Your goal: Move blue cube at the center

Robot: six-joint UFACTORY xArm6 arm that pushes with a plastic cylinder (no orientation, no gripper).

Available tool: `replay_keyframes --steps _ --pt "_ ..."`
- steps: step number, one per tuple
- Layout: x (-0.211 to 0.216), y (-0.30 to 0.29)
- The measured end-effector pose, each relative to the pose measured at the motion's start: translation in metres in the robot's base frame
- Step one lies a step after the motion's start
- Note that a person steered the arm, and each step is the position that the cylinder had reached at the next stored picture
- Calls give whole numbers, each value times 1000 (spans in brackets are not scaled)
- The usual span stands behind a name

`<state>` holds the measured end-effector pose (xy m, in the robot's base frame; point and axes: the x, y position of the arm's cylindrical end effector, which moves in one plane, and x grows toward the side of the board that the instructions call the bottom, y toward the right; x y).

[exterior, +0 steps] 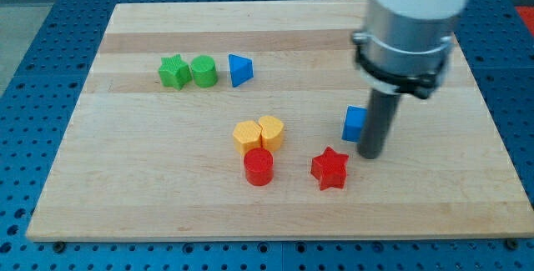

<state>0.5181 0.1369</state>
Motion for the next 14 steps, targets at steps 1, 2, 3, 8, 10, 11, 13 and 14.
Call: replay_keyframes --steps 1,2,3,8,10,11,13,14 --pt "9 47" --pt "7 56" --pt "-10 28" --pt "-113 -120" --pt "-83 -119" --pt "-66 -107" --pt "-65 -20" --pt "-65 -17"
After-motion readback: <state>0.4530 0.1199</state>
